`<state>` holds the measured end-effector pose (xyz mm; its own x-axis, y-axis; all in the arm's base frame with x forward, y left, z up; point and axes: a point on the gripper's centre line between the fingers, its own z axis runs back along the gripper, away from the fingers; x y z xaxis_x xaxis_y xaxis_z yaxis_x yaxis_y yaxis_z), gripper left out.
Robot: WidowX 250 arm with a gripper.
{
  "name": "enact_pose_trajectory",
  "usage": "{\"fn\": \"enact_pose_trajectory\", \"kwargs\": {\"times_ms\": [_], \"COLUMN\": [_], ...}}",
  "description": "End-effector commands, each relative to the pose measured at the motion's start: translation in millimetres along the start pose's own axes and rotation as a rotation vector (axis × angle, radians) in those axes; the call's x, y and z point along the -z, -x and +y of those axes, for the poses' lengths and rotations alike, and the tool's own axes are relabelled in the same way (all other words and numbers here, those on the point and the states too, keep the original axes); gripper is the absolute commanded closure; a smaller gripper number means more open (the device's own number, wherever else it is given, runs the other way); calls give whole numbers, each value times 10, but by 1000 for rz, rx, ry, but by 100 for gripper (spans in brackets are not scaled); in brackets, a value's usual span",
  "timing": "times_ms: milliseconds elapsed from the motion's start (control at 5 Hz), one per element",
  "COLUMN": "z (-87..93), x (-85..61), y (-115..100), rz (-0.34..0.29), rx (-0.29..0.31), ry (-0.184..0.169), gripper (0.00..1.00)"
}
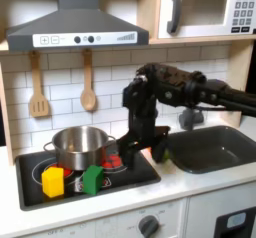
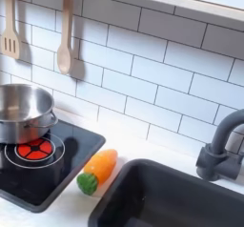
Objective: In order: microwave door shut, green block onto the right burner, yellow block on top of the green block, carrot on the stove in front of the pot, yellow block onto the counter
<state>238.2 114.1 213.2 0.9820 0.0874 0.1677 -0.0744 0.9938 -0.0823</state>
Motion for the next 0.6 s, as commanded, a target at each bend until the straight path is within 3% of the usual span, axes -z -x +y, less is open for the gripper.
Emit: {"fn": "enact_pose_trajectory", "kwargs": {"times_ms": [0, 200, 400], "z": [267, 345, 307], "x": [0, -47, -15], "y": [-87, -114, -112], "rz": [1, -43, -35], "rx": [45, -68, -113], "ry": [-7, -46, -48], "gripper": [0, 0, 0]}}
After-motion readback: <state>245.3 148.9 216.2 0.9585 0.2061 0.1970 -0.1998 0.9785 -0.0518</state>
